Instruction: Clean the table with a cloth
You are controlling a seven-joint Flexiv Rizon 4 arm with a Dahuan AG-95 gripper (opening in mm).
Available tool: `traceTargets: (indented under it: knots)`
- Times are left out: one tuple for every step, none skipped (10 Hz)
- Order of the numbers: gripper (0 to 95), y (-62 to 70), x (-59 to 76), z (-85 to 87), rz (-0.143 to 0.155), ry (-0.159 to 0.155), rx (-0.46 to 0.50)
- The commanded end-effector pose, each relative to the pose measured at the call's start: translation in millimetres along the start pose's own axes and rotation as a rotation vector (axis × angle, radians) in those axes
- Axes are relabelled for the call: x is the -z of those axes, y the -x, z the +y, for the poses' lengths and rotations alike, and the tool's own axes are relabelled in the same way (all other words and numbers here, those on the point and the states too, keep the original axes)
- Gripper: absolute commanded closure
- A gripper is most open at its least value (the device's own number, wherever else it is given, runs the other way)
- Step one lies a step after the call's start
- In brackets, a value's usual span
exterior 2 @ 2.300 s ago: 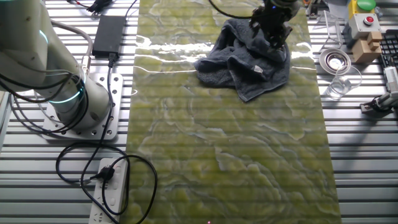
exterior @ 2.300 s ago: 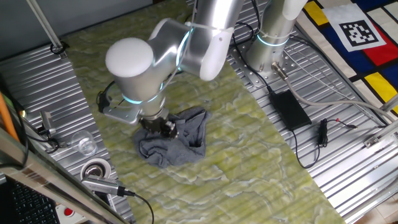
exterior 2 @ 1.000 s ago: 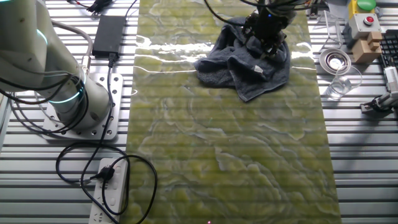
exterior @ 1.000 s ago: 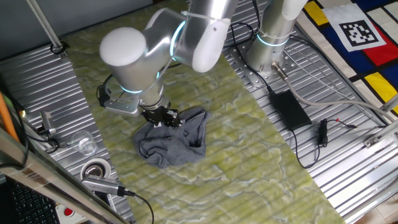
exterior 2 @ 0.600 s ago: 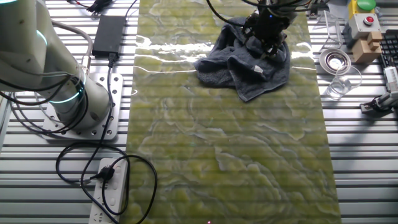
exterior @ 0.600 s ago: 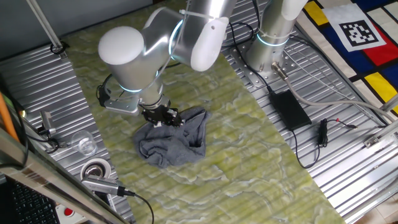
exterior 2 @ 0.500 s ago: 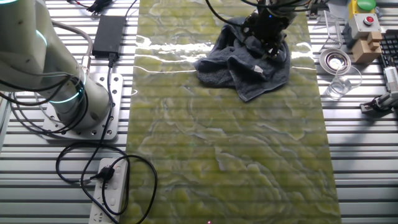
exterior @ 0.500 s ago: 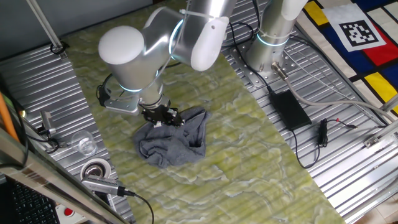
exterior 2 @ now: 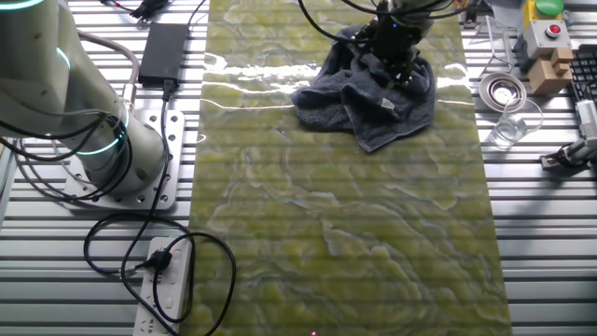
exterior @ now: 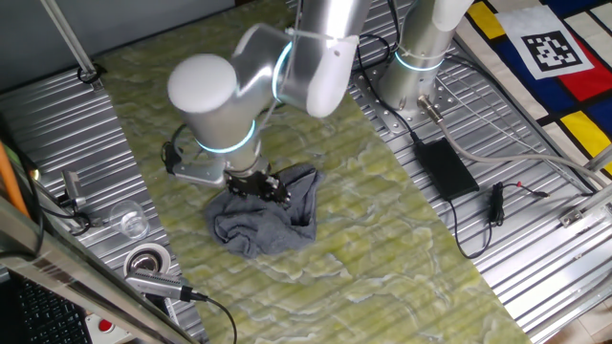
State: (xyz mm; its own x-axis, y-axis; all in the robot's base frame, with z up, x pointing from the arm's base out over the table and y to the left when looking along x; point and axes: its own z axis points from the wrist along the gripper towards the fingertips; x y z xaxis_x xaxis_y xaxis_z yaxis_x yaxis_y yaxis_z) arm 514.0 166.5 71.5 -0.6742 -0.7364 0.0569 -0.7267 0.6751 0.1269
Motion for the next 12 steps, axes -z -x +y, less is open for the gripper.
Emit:
traceTargets:
  knots:
    - [19.0,3.2,-11.5,-2.0,-0.003,-0.007,0.002]
    - [19.0,4.0,-16.1,-3.9,-0.007,-0.01,0.008]
    - [19.0,4.7,-21.2,-4.9,-0.009,-0.012,0.01]
    - [19.0,5.4,-24.8,-5.1,-0.011,-0.012,0.007]
    - [19.0,7.0,-32.0,-4.4,-0.016,-0.015,0.002]
    - [19.0,8.0,-36.3,-3.3,-0.021,-0.021,-0.001]
    - [19.0,8.6,-40.4,-2.9,-0.027,-0.027,-0.003]
    - [19.0,8.8,-42.6,-3.6,-0.032,-0.033,0.0]
    - [38.0,9.0,-45.8,-4.6,-0.041,-0.041,0.001]
    - [38.0,9.5,-47.7,-5.2,-0.042,-0.044,-0.001]
    - [38.0,10.0,-48.3,-5.3,-0.045,-0.046,-0.002]
    - [57.0,11.9,-49.9,-5.3,-0.05,-0.051,-0.013]
